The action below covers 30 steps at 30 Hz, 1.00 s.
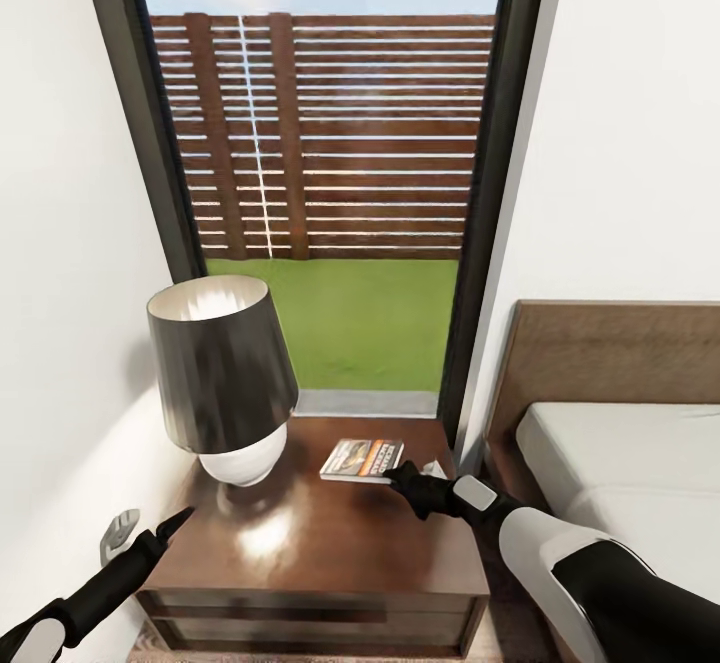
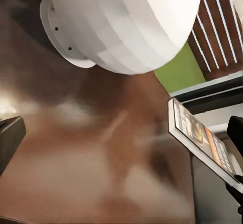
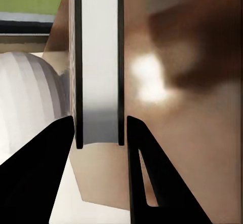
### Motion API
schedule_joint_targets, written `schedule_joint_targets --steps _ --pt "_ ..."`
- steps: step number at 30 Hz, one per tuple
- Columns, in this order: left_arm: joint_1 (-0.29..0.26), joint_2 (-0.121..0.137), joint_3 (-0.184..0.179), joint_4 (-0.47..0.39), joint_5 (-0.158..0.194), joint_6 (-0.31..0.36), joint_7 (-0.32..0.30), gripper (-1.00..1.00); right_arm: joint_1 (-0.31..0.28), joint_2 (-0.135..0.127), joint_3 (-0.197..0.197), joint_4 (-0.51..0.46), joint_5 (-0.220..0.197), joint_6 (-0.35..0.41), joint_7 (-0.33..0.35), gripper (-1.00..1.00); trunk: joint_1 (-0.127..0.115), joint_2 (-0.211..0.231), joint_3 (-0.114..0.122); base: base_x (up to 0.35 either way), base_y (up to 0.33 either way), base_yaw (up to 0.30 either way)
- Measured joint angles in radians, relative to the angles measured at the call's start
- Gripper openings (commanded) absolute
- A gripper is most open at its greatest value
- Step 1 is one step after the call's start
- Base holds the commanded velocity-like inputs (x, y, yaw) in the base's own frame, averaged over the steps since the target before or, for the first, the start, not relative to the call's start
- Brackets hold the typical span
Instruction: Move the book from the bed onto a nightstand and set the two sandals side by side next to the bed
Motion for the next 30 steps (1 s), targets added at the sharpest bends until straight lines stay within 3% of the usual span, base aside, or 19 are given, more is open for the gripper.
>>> schedule_joint_targets --steps 23,30 --pt "0.000 -0.001 -0.001 -0.001 0.000 0.000 0.000 1.00 0.000 0.001 0.004 0.000 0.007 0.002 -0.012 -1.00 0.088 -0.161 -0.072 0.000 0.000 0.000" --pt "0.000 -0.002 -0.002 -0.001 0.000 0.000 0.000 1.00 0.000 0.000 0.004 0.000 0.006 0.002 -0.011 -1.00 0.088 -0.161 -0.072 0.000 0.000 0.000"
